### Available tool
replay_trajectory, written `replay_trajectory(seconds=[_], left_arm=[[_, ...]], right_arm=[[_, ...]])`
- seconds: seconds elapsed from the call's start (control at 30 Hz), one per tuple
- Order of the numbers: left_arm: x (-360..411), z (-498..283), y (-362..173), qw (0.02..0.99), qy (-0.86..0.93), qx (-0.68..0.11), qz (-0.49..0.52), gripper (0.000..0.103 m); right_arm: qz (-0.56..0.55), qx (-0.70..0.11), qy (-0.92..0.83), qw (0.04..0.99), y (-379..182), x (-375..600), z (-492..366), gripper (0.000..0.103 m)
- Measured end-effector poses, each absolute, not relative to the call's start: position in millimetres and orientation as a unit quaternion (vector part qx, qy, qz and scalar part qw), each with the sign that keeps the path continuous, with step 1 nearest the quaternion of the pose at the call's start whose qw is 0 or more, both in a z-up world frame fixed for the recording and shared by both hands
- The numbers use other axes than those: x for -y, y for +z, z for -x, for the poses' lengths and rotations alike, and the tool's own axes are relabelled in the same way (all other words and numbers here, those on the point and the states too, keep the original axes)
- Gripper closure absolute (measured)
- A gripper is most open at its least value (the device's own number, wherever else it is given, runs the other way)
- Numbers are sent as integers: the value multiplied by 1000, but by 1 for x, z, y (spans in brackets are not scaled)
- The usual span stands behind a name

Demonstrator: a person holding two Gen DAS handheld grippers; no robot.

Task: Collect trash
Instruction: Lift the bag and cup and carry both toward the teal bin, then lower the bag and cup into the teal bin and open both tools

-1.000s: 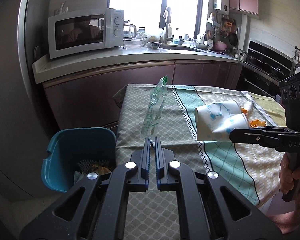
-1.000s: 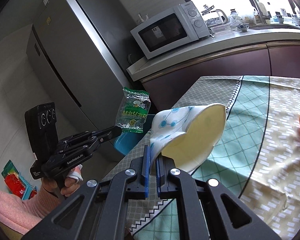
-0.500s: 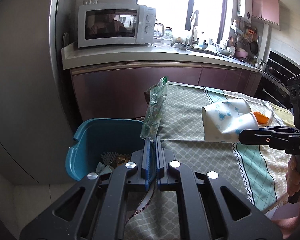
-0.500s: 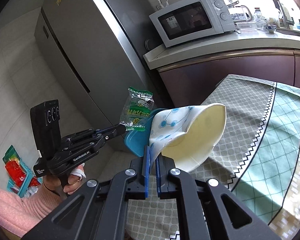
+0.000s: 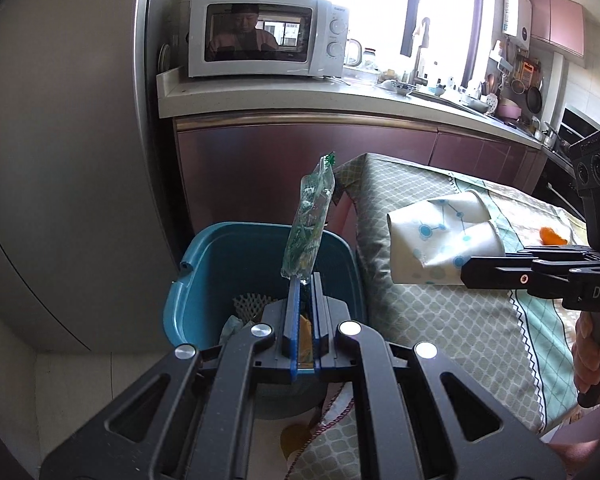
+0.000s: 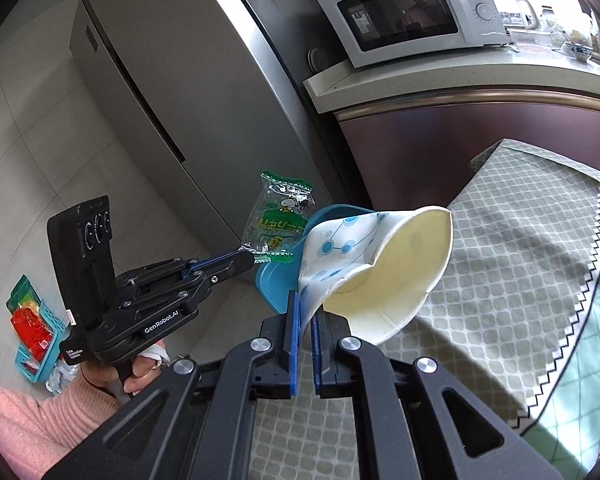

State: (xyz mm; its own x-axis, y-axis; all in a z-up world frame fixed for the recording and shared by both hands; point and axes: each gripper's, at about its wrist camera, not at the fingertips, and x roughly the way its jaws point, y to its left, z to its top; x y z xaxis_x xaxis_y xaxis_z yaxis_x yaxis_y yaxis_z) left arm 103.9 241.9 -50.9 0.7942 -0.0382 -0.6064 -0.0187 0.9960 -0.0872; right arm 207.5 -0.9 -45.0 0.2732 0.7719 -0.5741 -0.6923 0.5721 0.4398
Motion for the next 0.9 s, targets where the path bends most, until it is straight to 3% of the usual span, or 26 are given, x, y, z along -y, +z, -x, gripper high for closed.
replay_trajectory(seconds=[0.9], left_arm=[[-255, -129, -80, 935, 21, -351, 54, 98]], right_arm=[[-9, -429, 465, 774, -71, -56, -235, 98]])
